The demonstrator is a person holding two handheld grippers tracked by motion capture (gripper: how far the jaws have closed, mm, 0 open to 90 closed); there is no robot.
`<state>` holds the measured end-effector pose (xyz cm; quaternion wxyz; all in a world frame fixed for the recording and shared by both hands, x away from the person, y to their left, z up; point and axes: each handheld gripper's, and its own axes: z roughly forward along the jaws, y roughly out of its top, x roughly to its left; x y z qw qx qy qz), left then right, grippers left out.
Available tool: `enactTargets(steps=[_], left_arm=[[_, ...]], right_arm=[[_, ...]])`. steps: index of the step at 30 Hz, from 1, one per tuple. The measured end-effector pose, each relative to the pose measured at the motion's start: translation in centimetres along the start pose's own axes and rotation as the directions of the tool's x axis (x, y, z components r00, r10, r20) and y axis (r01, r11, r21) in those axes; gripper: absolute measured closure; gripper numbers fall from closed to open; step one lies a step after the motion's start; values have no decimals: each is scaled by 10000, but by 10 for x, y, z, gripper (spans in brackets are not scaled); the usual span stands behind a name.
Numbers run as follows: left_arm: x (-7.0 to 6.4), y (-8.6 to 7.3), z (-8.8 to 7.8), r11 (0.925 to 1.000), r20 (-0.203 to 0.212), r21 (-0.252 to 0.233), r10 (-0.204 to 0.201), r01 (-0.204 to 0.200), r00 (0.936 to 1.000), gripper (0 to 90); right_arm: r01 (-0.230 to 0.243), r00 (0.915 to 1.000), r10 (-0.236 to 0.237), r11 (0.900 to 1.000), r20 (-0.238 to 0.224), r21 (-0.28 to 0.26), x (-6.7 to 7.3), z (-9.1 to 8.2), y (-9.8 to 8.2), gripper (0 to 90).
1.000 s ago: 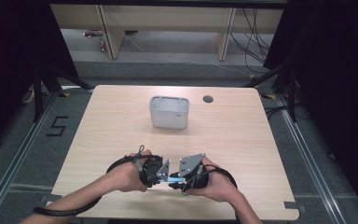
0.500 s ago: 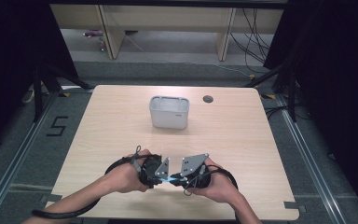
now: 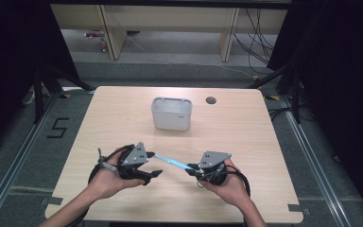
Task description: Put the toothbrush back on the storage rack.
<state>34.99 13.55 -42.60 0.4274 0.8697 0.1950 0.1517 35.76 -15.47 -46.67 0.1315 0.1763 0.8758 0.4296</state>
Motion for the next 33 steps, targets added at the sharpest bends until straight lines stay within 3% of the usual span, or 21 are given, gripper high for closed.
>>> enactTargets(steps=[1,2,6,9,13,18,23,28,30,33], left_arm=[[3,-4,-2,9998,-113,-80,-195,194,9997,351],[5,-8,-2,9968,-135,-343,-728,723,9973,348],[12,-22,0,9838,-268,-767,-1645,1620,9860,332],[15,-30,5,9627,-160,-1066,-2516,2485,9677,313],[19,-34,14,9266,171,-1527,-3453,3438,9383,299],[21,-28,22,9044,368,-1767,-3884,3885,9208,294],[22,-22,30,8836,685,-2090,-4141,4190,9076,289],[21,-13,37,8750,829,-2237,-4219,4294,9029,288],[20,-10,39,8772,836,-2287,-4144,4222,9063,292],[19,-7,42,8730,948,-2404,-4140,4244,9053,296]], right_arm=[[-98,9998,100,9999,158,-109,-1,-1,-1,789],[-203,9992,211,9995,337,-236,-2,-2,-2,789],[-481,9949,526,9974,863,-537,-6,-6,-4,789],[-609,9899,727,9934,1221,-972,-6,-7,-4,789],[-718,9836,956,9854,1527,-1547,-5,-7,-2,789],[-772,9796,1106,9780,1680,-1940,-4,-6,-1,789],[-840,9789,1195,9748,1657,-2067,-2,-6,1,789],[-733,9809,1101,9728,1602,-2195,-1,-3,2,789],[-567,9802,980,9714,1721,-2304,-1,-3,3,789],[-650,9813,1048,9700,1617,-2342,0,-1,4,789]])
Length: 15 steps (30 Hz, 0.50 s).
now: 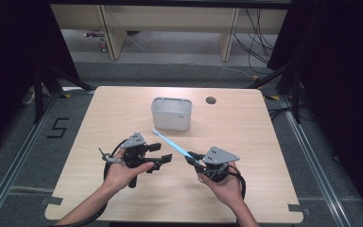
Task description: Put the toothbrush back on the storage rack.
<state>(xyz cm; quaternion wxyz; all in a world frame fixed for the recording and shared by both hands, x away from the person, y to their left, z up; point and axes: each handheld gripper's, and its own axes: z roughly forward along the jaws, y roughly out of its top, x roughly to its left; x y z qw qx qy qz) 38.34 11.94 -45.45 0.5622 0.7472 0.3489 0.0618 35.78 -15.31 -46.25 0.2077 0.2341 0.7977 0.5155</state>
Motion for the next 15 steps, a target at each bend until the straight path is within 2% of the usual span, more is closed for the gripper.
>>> enactTargets(steps=[3,8,10,15], left_arm=[[0,1,4,9999,41,-127,-92,93,9999,297],[2,2,7,9987,97,-296,-404,407,9991,299],[3,2,7,9983,101,-351,-469,473,9988,300],[3,5,8,9968,166,-475,-635,642,9978,304]], right_arm=[[-115,9999,116,9999,-41,60,2,0,1,789],[193,9998,-193,9998,-35,9,2,3,2,788],[55,9999,-55,10000,-133,-1,4,4,2,789],[82,9999,-83,9999,-59,-138,6,6,2,789]])
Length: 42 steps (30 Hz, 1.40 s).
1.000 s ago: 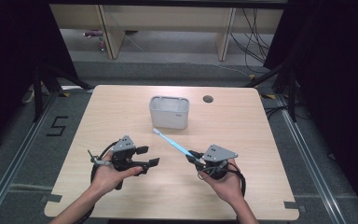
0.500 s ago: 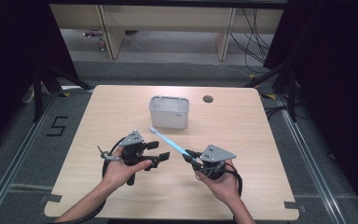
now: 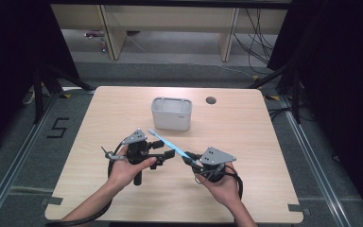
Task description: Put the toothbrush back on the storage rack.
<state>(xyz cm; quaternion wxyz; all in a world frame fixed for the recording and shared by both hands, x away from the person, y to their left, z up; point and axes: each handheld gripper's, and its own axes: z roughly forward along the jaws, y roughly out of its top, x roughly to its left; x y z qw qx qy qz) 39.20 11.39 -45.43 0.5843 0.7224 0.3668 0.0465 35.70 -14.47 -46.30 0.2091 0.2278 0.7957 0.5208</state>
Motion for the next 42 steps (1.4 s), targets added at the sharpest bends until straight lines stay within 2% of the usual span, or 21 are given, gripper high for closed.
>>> enactTargets(steps=[9,14,16,17,23,27,31,32,34,38,40,42], left_arm=[[0,4,3,9993,103,-174,-342,344,9994,326],[-1,6,4,9991,112,-205,-372,374,9992,358],[-2,6,4,9991,174,-287,-312,316,9994,389],[-3,7,4,9990,152,-310,-322,327,9994,411],[-5,11,3,9984,227,-479,-287,298,9993,508],[-6,12,2,9982,313,-583,-129,147,9994,622],[-10,14,0,9978,607,-656,166,-126,9980,700],[-10,14,1,9969,729,-768,251,-195,9970,734],[-12,15,-1,9963,586,-764,437,-392,9973,810],[-13,16,-3,9936,324,-793,832,-804,9960,829],[-13,17,-5,9905,106,-723,1177,-1167,9930,830],[-13,18,-5,9897,24,-718,1244,-1239,9922,831]], right_arm=[[69,10000,-69,9999,1,-78,2,-1,1,788],[137,9999,-137,9999,-4,-45,4,0,1,788],[273,9995,-272,9996,137,-93,4,1,1,789],[168,9999,-169,9998,-14,-43,5,2,0,788],[313,9995,-312,9994,-35,143,10,4,0,787],[296,9995,-293,9993,-116,229,12,6,-1,785],[435,9990,-433,9987,-105,273,13,10,-2,779],[300,9994,-295,9991,-171,304,14,11,-2,773],[224,9995,-216,9991,-212,368,15,12,-2,733],[126,9999,-124,9993,-39,361,14,13,-1,659],[45,10000,-43,9991,-53,414,13,12,-1,642],[2,10000,-3,9995,19,321,13,12,-2,626]])
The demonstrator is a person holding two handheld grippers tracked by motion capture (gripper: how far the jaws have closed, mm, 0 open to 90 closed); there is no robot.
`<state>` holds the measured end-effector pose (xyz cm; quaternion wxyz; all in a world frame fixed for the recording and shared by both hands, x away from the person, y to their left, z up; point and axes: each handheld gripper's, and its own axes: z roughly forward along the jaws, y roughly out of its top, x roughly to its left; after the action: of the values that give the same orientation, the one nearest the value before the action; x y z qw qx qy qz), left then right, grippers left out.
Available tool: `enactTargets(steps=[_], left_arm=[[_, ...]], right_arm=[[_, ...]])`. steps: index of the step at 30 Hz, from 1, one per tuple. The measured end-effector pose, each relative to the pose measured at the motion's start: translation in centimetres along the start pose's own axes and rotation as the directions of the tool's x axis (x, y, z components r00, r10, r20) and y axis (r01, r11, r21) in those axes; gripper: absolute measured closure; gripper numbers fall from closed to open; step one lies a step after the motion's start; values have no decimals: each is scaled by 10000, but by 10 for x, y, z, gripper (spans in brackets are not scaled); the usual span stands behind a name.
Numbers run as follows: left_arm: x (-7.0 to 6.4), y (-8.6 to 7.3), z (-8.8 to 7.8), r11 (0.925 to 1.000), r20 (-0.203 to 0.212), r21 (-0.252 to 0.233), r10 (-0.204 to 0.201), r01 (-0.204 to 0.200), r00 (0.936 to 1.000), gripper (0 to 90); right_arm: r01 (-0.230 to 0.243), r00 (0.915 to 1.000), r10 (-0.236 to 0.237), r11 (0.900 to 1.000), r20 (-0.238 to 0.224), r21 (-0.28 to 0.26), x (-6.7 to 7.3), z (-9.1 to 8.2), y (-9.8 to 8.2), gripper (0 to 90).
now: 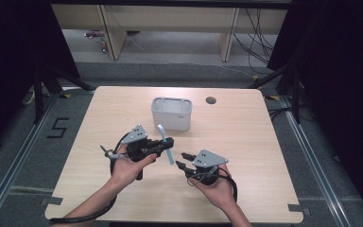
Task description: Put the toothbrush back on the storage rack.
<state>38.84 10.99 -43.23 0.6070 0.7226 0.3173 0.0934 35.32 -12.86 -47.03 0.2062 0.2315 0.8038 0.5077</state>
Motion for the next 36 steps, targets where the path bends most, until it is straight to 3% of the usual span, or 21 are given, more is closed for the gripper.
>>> enactTargets(steps=[5,8,11,23,24,25,36], left_arm=[[-1,2,-1,9986,-235,151,505,-502,9984,831],[-2,3,-1,9967,-350,106,806,-803,9961,831],[-2,4,-3,9941,-572,160,1080,-1073,9925,831],[6,5,-10,9885,-1081,-60,1495,-1510,9828,831],[7,6,-10,9884,-1132,-104,1492,-1514,9823,831],[8,6,-10,9880,-1140,-186,1504,-1535,9820,831],[17,10,-15,9858,-1529,-207,1615,-1665,9750,831]], right_arm=[[166,9998,-167,9999,101,20,-1,-1,0,614],[-164,9998,163,9998,92,147,0,-2,-1,608],[39,10000,-40,9999,73,127,-2,-2,-2,600],[-263,9987,248,9992,451,315,-9,-14,-8,560],[-123,9989,115,9998,452,174,-11,-14,-8,554],[-376,9978,367,9992,560,154,-11,-15,-10,549],[-841,9948,825,9961,590,258,-13,-21,-21,519]])
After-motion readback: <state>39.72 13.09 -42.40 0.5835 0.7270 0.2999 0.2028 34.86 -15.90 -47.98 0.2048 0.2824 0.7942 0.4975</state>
